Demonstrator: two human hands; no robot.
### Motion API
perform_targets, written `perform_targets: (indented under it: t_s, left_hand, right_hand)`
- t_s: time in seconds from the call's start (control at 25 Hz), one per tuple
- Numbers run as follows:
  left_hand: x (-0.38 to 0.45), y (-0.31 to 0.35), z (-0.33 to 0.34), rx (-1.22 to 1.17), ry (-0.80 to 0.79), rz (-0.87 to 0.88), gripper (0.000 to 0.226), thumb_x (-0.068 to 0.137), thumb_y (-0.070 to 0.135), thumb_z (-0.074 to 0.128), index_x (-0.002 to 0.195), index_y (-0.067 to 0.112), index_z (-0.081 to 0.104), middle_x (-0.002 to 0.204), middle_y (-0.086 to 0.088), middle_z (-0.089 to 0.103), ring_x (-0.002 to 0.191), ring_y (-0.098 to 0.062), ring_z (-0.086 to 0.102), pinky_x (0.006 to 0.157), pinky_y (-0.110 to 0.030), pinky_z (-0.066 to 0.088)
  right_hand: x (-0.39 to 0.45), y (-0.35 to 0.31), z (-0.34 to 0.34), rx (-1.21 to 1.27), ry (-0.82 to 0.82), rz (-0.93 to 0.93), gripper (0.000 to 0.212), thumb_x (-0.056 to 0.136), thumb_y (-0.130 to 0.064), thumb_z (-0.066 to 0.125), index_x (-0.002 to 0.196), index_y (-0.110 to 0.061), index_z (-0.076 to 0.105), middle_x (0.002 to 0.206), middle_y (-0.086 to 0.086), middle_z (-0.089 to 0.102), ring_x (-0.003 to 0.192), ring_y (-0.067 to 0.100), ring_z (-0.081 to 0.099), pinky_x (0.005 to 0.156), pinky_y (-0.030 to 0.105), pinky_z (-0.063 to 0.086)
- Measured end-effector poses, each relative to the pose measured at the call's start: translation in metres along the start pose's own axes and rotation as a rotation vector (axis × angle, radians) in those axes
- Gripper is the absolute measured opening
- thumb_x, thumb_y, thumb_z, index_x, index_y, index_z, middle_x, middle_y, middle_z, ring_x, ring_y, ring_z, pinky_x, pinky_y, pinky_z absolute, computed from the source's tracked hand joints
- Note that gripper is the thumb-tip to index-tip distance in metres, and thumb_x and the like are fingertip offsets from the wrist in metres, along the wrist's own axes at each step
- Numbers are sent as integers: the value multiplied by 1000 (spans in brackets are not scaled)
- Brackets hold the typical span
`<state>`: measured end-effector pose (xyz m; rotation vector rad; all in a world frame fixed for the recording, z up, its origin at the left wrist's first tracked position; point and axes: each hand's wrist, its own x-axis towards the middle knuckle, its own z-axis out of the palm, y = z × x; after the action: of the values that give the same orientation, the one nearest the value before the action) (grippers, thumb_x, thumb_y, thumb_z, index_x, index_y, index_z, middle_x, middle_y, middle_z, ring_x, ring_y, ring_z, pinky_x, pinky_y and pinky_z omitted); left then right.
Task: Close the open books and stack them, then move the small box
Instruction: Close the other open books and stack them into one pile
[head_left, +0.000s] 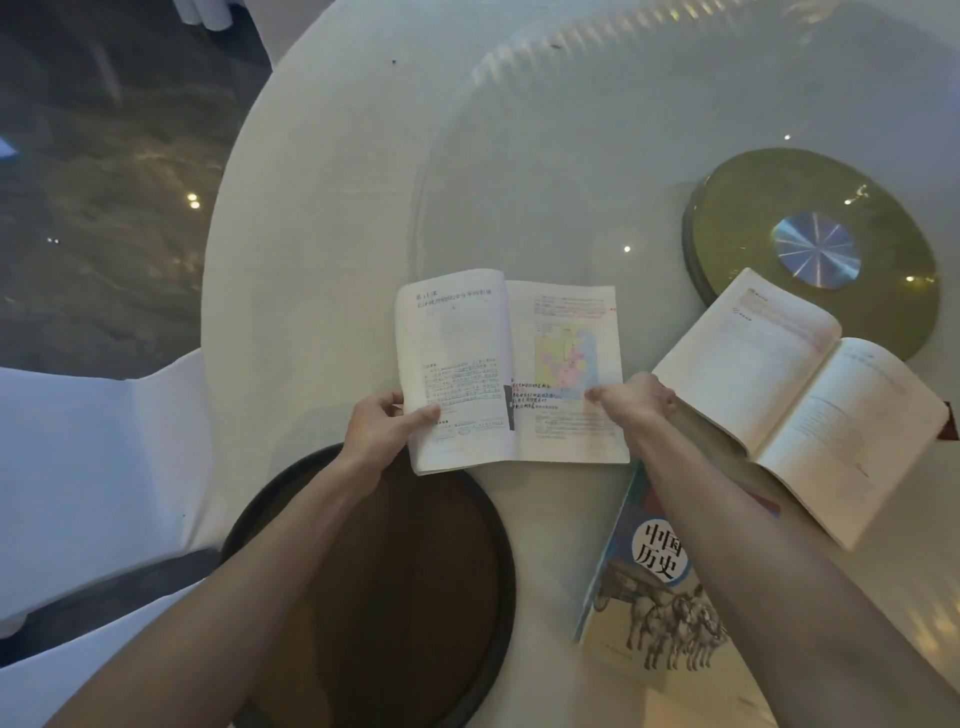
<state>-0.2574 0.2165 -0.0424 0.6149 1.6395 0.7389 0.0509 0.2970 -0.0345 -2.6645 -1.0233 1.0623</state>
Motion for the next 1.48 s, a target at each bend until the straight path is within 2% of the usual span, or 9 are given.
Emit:
perform_targets:
  t_s: [0.24, 0.56, 0.64, 0.8, 0.96, 1.08, 1.2, 1.36, 1.48]
  left_hand:
    - [-24, 36, 8, -126, -99, 196, 23, 86, 19, 80, 108, 22, 76, 107, 1, 81, 96, -17, 78, 79, -31, 64]
    - [-61, 56, 82, 46, -332, 184, 15, 94, 45, 66, 100, 36, 77, 95, 15, 79, 97, -13, 74, 74, -20, 58]
    - [-67, 44, 93, 124, -253, 194, 29, 94, 48, 65, 112, 27, 76, 106, 5, 78, 97, -14, 73, 70, -18, 56]
    - [-73, 25, 94, 303, -18, 107, 65, 90, 38, 74, 145, 10, 51, 135, -16, 61, 121, -28, 63, 94, -43, 57]
    - [-91, 10, 108, 194, -165, -38, 50, 94, 26, 72, 137, 4, 60, 122, -14, 71, 107, -26, 70, 83, -37, 60]
    - [-112, 1, 129, 202, -236, 18, 32, 96, 22, 69, 126, 10, 67, 112, -10, 74, 92, -19, 72, 62, -27, 56]
    - [-131, -12, 155, 210, -285, 47, 26, 96, 18, 69, 119, 8, 68, 108, -13, 74, 90, -22, 71, 66, -28, 56]
    - [-148, -39, 187, 277, -294, 19, 25, 95, 20, 70, 118, 11, 69, 104, -11, 73, 99, -29, 72, 83, -42, 61]
    - [-156, -61, 200, 325, -298, 10, 29, 95, 17, 68, 123, 9, 70, 103, -10, 76, 98, -28, 74, 87, -45, 62]
  right_hand:
    - [-13, 0, 3, 355, -240, -26, 39, 90, -6, 69, 128, -5, 63, 120, 13, 73, 103, 32, 73, 85, 44, 63]
    - [-70, 45, -17, 705, -419, -164, 36, 104, -13, 57, 131, -33, 69, 99, 1, 84, 73, 15, 80, 56, 32, 61]
    - [-78, 66, -23, 751, -447, -168, 44, 105, -11, 52, 139, -35, 67, 97, 1, 84, 71, 13, 80, 56, 33, 62]
    - [-93, 113, -42, 875, -491, -129, 52, 104, 3, 48, 140, -30, 67, 97, 4, 85, 73, 14, 80, 56, 32, 64]
    - [-111, 156, -63, 988, -496, -68, 46, 105, 1, 47, 131, -27, 72, 106, 9, 84, 77, 17, 81, 56, 30, 64]
    - [-122, 186, -76, 967, -473, -75, 35, 112, -29, 45, 131, -25, 74, 115, 11, 83, 88, 22, 83, 56, 29, 63]
    - [-127, 219, -85, 975, -454, -35, 49, 110, -52, 43, 126, -21, 77, 118, 8, 83, 104, 25, 81, 75, 37, 65]
    - [-119, 268, -80, 782, -195, -6, 18, 104, -13, 62, 115, -5, 75, 116, 23, 79, 88, 27, 80, 69, 42, 67]
    - [-114, 290, -74, 686, -113, 12, 15, 102, -9, 63, 111, -11, 74, 111, 20, 79, 94, 34, 79, 83, 55, 66]
